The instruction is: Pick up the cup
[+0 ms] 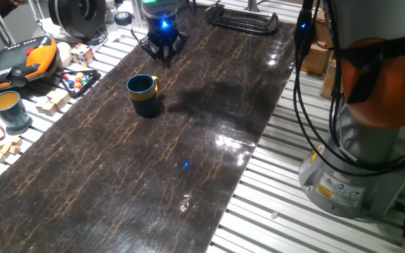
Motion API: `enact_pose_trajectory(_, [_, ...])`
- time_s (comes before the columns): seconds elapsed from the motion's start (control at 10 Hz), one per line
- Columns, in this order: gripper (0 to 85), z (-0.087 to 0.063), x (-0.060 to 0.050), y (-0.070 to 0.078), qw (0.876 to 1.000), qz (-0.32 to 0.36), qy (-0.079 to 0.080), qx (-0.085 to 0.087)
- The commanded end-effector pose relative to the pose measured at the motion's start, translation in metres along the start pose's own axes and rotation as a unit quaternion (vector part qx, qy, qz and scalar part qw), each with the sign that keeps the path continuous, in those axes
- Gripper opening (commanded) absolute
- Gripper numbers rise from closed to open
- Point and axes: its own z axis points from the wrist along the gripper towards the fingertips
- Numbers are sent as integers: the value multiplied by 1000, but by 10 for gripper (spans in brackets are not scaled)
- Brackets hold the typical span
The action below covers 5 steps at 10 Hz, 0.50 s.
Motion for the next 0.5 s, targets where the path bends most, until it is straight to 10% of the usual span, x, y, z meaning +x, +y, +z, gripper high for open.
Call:
enact_pose_trajectory(0.0, [7, 2, -1, 0, 989, 145, -10, 7])
enact_pose_trajectory(0.2, [7, 3, -2, 0, 985, 169, -21, 16])
enact_pose_trajectory(0.4, [7, 3, -2, 0, 989, 147, 8, 18])
